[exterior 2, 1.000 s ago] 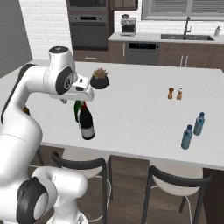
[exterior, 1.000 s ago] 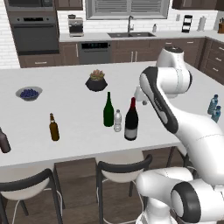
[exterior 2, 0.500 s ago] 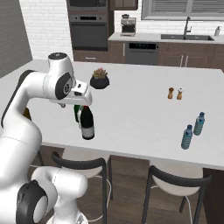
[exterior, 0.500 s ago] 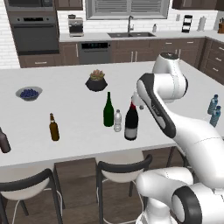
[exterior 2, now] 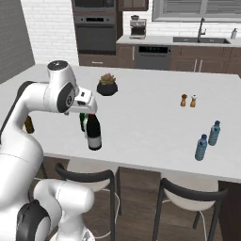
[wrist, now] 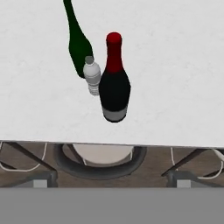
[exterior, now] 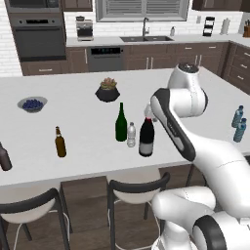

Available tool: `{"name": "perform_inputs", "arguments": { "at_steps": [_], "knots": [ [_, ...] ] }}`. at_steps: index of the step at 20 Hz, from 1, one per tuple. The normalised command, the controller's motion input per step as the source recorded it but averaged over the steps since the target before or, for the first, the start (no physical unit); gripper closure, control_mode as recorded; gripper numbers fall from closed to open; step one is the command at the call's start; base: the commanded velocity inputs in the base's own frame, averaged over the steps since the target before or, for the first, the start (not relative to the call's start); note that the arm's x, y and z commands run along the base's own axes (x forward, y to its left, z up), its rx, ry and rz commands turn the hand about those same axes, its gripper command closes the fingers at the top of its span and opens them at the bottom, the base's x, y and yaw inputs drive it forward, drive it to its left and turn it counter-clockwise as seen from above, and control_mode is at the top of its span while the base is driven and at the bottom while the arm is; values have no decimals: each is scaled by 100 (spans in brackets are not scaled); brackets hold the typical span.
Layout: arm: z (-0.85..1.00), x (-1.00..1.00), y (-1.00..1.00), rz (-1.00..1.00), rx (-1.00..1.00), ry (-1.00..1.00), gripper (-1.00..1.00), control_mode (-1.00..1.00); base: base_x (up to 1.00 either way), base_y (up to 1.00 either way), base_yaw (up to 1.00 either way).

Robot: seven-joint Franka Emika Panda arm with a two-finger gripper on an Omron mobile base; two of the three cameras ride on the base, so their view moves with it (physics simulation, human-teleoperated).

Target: Move the plastic bottles in the middle to the plastics group, and the glass bottles in the middle to the glass group.

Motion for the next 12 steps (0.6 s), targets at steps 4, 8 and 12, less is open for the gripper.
{"name": "perform_inputs", "arguments": {
  "at_steps": [4, 8, 12],
  "knots": [
    [-1, 40, 1, 0, 0, -2, -100, -100, 0, 0, 0],
    [-5, 41, 0, 0, 0, 0, -100, -100, 0, 0, 0],
    [-9, 29, 0, 0, 0, 0, -100, -100, 0, 0, 0]
  ]
}}
